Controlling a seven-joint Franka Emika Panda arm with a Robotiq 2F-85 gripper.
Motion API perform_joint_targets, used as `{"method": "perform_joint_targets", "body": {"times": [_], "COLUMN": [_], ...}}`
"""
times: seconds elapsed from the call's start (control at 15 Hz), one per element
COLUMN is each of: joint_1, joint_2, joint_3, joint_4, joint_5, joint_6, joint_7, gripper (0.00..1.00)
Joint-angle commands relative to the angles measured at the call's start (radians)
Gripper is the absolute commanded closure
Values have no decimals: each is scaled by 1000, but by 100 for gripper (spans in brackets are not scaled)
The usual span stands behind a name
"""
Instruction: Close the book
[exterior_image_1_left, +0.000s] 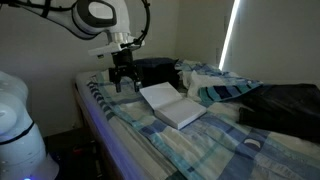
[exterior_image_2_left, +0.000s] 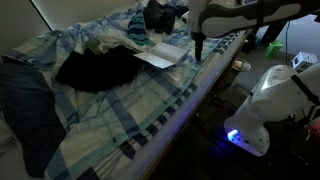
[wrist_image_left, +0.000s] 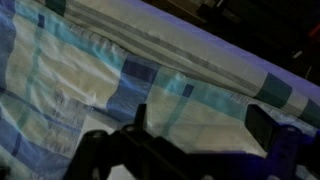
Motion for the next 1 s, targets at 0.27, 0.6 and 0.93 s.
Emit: {"method": "perform_joint_targets", "body": {"times": [0.27,0.6,0.93], "joint_1": [77,98,90], "joint_2": [34,108,207], "joint_3": [95,158,211], "joint_4": [23,70,155], "joint_5": [-15,26,70], "joint_6": [98,177,145], "joint_7": [11,132,305], "gripper": [0,0,0]}}
